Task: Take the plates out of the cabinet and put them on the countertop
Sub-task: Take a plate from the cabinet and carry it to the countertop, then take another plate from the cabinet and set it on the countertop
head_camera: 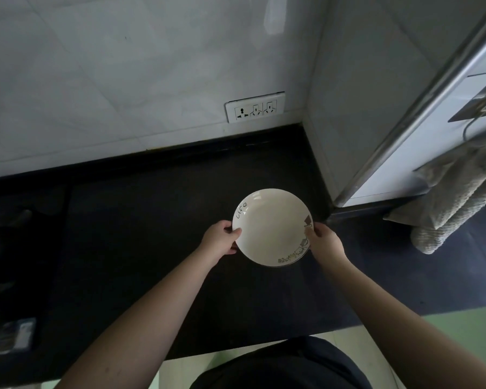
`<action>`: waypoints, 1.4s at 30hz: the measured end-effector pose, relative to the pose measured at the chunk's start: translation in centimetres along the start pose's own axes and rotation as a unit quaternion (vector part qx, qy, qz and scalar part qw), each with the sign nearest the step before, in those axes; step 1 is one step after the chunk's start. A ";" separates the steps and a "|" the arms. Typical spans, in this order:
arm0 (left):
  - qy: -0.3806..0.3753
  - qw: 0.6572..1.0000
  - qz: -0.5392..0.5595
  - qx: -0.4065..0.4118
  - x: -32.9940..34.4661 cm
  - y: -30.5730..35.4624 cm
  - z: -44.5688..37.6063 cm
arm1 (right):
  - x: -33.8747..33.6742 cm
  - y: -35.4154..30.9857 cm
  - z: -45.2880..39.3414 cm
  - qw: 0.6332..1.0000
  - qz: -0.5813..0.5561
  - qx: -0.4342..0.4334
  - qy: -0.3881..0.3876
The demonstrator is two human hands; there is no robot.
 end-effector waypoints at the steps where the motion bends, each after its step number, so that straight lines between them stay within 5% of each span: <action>1: -0.015 1.000 -0.019 -0.009 -0.1 0.2 0.0 | 0.3 -0.1 0.1 1.000 0.003 0.005 -0.020; 6: -0.013 0.970 -0.240 0.018 -1.8 1.7 0.9 | 0.3 -0.2 0.7 0.999 0.013 0.006 -0.050; 10: 0.034 0.944 -0.315 0.088 -2.3 2.3 4.1 | -0.1 -0.5 1.4 0.998 0.048 -0.029 -0.033; 16: 0.108 0.819 -0.525 0.205 -1.6 2.1 9.9 | 0.4 -1.5 3.8 0.980 0.164 -0.112 -0.032; 19: 0.113 0.785 -0.561 0.237 -1.5 2.2 11.9 | 0.9 -1.9 5.4 0.963 0.221 -0.147 -0.053; 29: 0.162 0.773 -0.540 0.291 -5.7 -1.8 20.3 | 4.5 -3.0 17.1 0.852 0.430 -0.298 -0.002; 42: 0.192 0.772 -0.541 0.274 -11.1 -13.9 31.3 | 9.9 -2.6 31.1 0.799 0.475 -0.369 0.005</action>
Point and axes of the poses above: each hand's wrist, its own z-axis away from the middle knuckle, its own x-axis out of the palm, y = z × x, the point moved 9 cm from there along -z, towards the middle knuckle, and after that the axes turned 2 degrees about -y, right-handed, at the moved point
